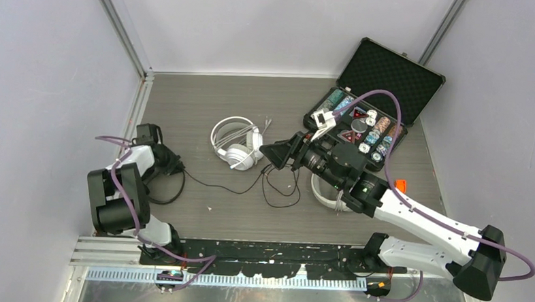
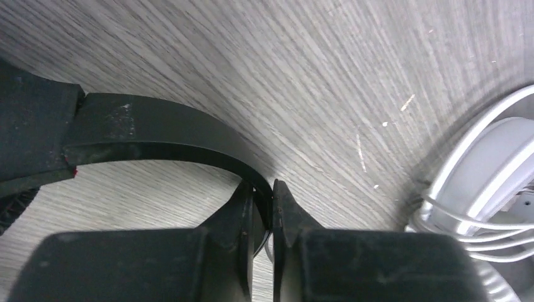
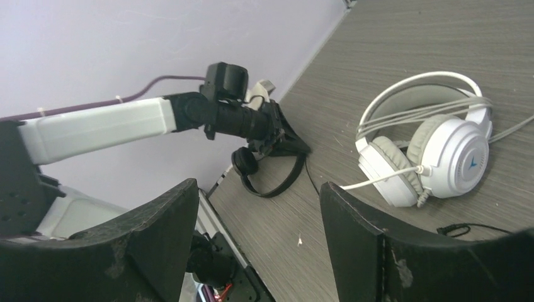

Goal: Wrap the headphones
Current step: Pick up the headphones from the corner of the board.

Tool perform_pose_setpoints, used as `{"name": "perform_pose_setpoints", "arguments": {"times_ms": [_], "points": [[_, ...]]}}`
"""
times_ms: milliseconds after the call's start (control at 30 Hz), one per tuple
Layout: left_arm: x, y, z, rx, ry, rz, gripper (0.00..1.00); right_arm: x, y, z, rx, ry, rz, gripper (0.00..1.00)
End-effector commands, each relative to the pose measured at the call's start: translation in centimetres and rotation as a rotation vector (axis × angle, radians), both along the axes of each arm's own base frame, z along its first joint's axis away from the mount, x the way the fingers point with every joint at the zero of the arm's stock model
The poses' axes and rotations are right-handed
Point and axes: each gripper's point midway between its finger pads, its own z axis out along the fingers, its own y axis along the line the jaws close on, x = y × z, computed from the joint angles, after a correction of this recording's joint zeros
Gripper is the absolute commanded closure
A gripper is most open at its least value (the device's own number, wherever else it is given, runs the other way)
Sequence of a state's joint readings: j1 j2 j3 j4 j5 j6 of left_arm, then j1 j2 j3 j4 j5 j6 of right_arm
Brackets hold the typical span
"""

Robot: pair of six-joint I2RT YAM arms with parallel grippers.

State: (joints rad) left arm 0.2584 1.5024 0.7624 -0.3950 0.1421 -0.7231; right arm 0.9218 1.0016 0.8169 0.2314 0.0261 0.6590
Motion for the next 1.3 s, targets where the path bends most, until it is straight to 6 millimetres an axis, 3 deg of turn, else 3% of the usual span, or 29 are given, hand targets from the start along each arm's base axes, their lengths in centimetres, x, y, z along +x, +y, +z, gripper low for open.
{"name": "perform_pose_setpoints", "arguments": {"times_ms": [0, 200, 367, 533, 767, 1100, 1267], "points": [[0.8, -0.7, 2.0, -0.034, -0.051, -0.035, 1.0, 0.8, 0.3, 0.2, -0.004, -0.003, -0.029, 0.25], [1.3, -0.7, 8.2, -0.013, -0.205, 0.005, 1.0, 1.1, 0.3, -0.4, -0.047, 0.032, -0.045, 0.25], [1.3, 1.1, 14.7, 0.119, -0.31, 0.023, 1.0, 1.7, -0.6, -0.3, -0.062, 0.032, -0.099, 0.25], [1.2, 0.0, 19.6, 0.073, -0.428, 0.036, 1.0, 2.3, 0.3, -0.6, -0.084, 0.047, -0.096, 0.26], [0.4, -2.1, 24.4, 0.008, -0.546, 0.01, 1.0, 3.4, 1.6, -3.2, -0.234, 0.061, -0.078, 0.26], [0.7, -7.4, 31.6, -0.252, -0.688, -0.057, 1.0, 2.4, 7.1, 1.4, -0.113, -0.127, 0.079, 0.25], [0.6, -8.8, 32.6, -0.329, -0.708, -0.068, 1.0, 1.9, 9.9, 1.3, -0.163, -0.189, 0.046, 0.26]]}}
